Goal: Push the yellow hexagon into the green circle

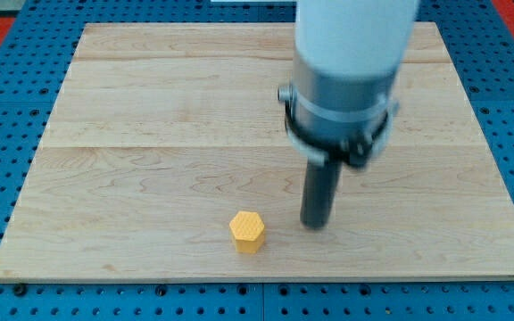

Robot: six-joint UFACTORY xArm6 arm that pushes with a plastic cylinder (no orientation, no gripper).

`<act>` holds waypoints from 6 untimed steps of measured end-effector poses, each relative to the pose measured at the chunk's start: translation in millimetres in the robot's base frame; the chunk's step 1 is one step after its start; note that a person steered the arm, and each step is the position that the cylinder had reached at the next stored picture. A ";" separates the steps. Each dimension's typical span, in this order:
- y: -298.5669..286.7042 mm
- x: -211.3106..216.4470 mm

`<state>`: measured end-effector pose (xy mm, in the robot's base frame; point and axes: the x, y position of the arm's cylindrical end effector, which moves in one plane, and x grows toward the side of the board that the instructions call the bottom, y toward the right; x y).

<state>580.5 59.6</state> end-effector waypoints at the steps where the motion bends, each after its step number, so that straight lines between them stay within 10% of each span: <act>1: -39.3 38.4; 6: -83.4 -175.4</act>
<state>405.0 -23.8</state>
